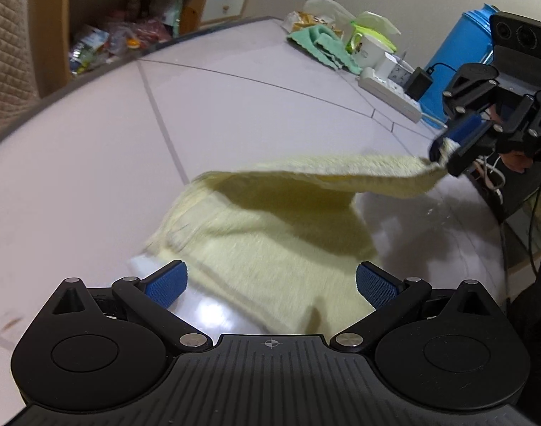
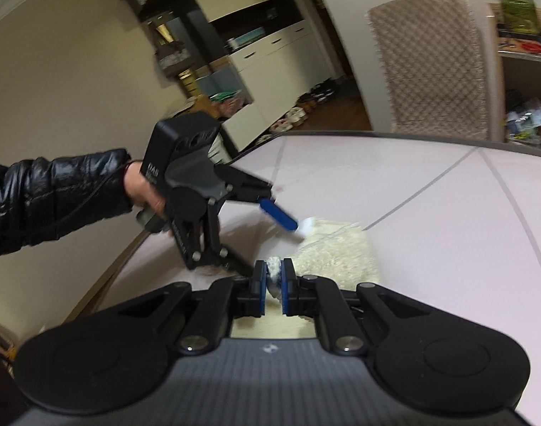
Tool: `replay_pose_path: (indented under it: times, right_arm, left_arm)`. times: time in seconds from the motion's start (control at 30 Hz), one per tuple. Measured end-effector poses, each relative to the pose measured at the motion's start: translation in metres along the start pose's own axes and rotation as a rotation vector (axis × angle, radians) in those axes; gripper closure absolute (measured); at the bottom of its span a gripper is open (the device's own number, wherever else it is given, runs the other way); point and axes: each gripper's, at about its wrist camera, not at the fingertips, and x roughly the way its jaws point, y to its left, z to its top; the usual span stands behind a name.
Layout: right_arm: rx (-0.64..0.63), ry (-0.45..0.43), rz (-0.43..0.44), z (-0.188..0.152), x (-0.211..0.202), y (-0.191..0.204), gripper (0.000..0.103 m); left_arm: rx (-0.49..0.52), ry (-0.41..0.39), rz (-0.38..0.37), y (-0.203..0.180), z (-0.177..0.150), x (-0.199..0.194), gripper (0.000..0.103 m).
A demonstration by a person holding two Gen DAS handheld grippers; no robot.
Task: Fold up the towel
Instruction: 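Fold the triangle tip over toward the other tip with the right gripper, then open the right gripper and release the folded yellow towel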
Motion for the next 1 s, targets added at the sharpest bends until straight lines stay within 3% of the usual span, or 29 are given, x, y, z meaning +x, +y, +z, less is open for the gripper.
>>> replay_pose_path:
  times: [0.13,0.43,1.0]
  right_arm:
    - [-0.043,0.043,0.037,0.0,0.012,0.016,0.094]
    - [-0.134,0.166,0.066,-0.011,0.03,0.034,0.094]
    - [-0.253,0.305,0.017,-0.04,0.086,0.061,0.094]
  left_arm:
    - [-0.02,-0.007,0.056,-0.003,-0.019,-0.021,0.0]
    - [-0.053,-0.013,0.08,-0.017,-0.056,-0.034,0.0]
    - [-0.062,-0.032,0.084,-0.033,-0.076,-0.042,0.0]
